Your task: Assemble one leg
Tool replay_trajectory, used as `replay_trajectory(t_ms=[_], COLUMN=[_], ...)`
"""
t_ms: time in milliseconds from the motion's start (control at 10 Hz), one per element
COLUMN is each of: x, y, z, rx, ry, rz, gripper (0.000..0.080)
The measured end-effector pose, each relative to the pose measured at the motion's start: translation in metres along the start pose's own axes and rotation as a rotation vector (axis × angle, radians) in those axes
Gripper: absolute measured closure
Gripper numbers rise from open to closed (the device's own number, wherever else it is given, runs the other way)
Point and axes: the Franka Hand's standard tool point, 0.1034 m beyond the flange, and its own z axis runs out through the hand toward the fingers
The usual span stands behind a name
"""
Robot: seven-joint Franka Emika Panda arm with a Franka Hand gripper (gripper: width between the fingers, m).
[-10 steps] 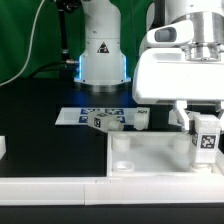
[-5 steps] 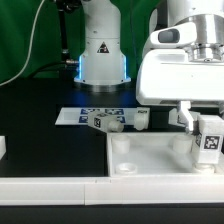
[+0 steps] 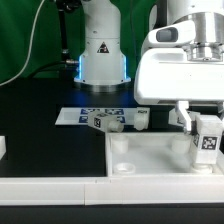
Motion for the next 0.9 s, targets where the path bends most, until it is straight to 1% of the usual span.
replay_trajectory(t_ms=[100,900], x=[0.0001,0.0003], y=[0.0022,0.0017], z=[0.0004,0.0009], rx=[-0.002,-0.004], ry=[-0.001,0.012], rz=[0.004,0.012], gripper=[0.0512,0.0512])
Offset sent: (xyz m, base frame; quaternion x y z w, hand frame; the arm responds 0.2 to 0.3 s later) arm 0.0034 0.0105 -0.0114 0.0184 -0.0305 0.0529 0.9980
